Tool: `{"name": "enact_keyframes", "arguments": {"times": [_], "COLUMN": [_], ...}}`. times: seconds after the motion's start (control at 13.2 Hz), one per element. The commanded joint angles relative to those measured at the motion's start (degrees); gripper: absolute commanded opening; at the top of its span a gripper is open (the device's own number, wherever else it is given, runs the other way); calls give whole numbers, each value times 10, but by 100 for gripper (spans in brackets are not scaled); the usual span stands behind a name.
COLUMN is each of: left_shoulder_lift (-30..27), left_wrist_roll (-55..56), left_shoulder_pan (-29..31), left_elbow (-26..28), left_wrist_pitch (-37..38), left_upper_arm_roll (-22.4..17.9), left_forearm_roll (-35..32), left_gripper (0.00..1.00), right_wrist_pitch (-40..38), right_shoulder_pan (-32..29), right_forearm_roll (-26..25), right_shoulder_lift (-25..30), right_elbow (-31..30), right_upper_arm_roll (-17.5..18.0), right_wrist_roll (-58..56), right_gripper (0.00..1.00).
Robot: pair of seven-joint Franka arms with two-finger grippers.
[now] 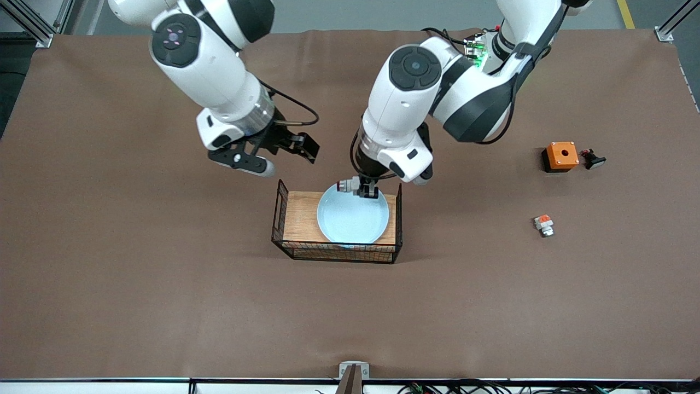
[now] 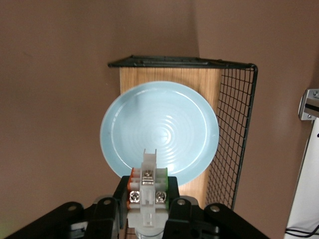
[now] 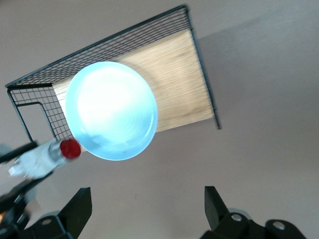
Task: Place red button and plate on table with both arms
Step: 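Lift the button with the left gripper while the right gripper approaches, then place the button beside the orange box while the right gripper lowers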
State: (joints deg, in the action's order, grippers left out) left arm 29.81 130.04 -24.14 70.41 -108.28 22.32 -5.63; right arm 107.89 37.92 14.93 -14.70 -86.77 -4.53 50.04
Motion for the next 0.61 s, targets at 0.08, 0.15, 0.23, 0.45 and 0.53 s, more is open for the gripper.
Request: {"name": "enact_keyframes", "arguments": {"times": [0.08,0.15,0.23,0.45,0.53], "left_shoulder_lift": [-46,-55,-61,-72,-82], "left_wrist_roll": [-133,-178,-223,-380,-433], "left_shoulder_pan": [47,65,82,141,159], "left_elbow": [12,14,14,18,31], "left_wrist_pitch": [81,114,140,206,225], "left_upper_arm_roll": [4,4,4,3,3], "left_forearm_roll": [47,63,84,133,134], "left_gripper": [12,12,12,13,13], "right_wrist_pitch": [43,53,59,65,72], "right_shoulder_pan": [25,27,27,31,32], "right_forearm_roll": [5,5,5,0,-1], "right_shoulder_lift": [-37,-47,-56,-88,-100], "right_elbow": [6,7,12,36,44], "right_upper_arm_roll": [-7,-7,-7,-7,-7], "right_wrist_roll": [8,7,7,5,5], "right_gripper": [100,100,100,100,100]}}
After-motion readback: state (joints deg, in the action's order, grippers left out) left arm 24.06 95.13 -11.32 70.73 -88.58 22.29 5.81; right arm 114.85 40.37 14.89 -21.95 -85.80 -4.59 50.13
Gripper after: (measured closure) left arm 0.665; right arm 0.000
